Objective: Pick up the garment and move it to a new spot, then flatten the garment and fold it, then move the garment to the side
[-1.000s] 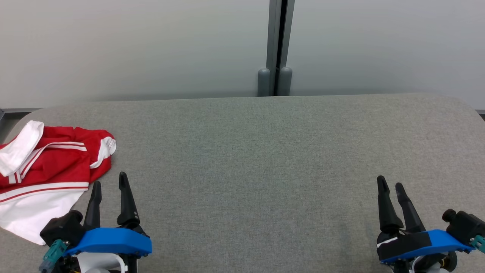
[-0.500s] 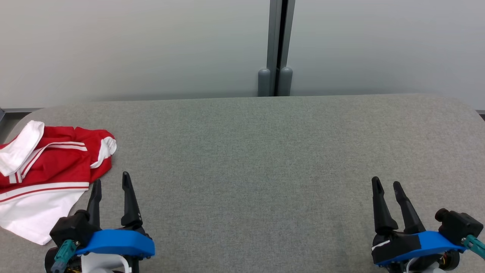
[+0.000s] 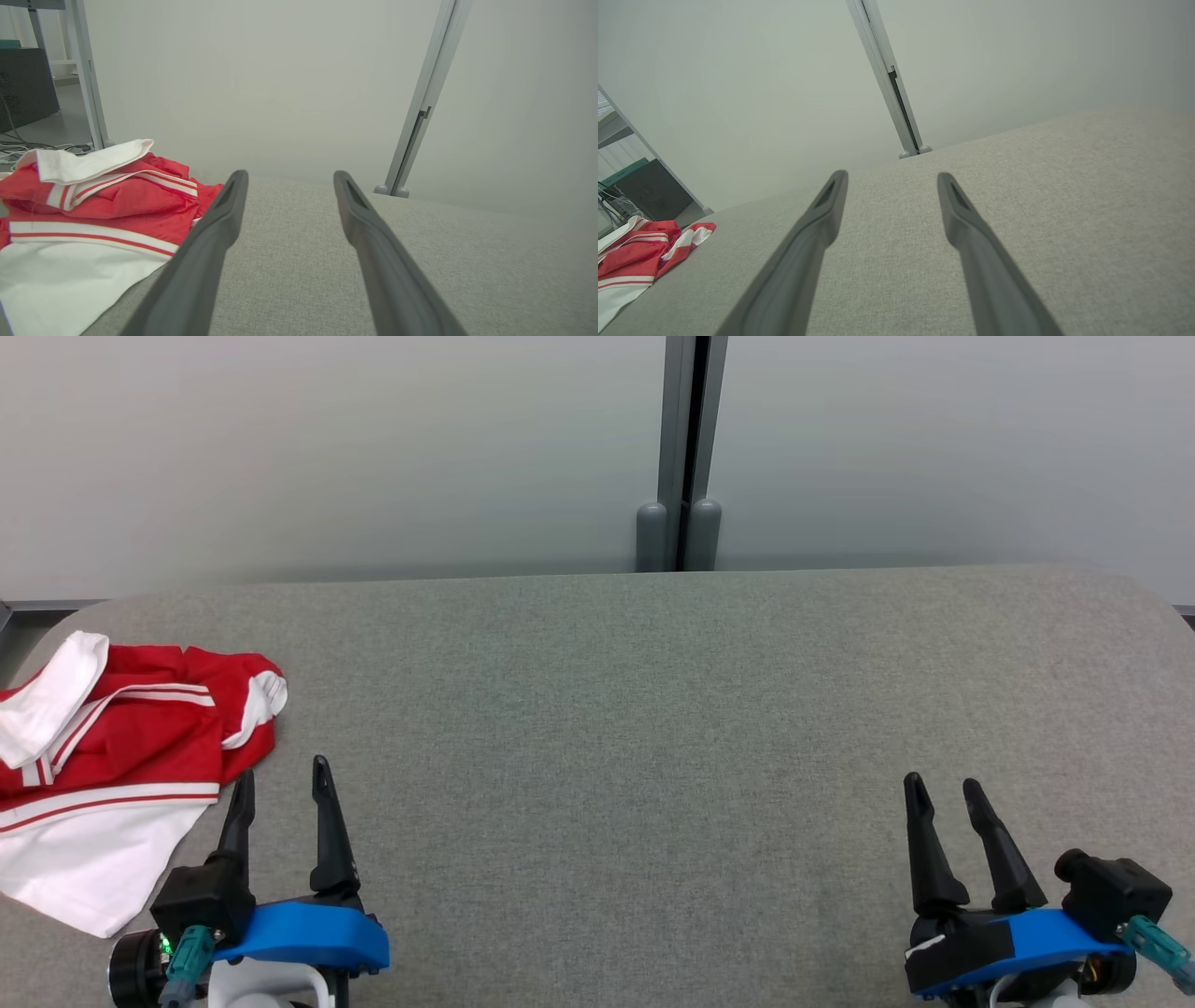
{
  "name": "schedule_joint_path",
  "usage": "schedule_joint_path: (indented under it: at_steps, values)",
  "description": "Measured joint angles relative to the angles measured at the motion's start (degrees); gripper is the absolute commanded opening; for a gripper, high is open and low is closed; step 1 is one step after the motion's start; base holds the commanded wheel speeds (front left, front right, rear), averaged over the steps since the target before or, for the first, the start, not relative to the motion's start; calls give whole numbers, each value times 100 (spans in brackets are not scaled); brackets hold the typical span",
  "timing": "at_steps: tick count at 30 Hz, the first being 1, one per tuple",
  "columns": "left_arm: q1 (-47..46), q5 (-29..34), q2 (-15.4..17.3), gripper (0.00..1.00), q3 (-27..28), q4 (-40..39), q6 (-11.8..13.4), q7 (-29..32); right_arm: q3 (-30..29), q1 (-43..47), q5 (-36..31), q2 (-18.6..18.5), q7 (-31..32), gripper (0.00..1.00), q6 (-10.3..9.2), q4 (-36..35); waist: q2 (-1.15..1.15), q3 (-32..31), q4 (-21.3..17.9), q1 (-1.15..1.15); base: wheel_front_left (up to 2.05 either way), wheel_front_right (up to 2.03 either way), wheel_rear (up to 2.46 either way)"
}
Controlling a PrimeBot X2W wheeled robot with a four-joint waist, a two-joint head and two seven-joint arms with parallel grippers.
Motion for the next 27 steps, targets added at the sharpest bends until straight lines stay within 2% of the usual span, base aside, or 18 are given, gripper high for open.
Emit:
schedule_joint_path:
  at_steps: [18, 27]
  values:
    - [-59, 704, 3, 100, -81, 133, 100, -178, 78, -31, -669, -5, -171, 100, 1, 29, 1, 63, 8, 0, 0, 0, 0]
    - [-63, 705, 4, 100, -29, 190, 107, -182, 73, -31, -712, -7, -177, 100, 1, 67, 2, 67, 18, 0, 0, 0, 0]
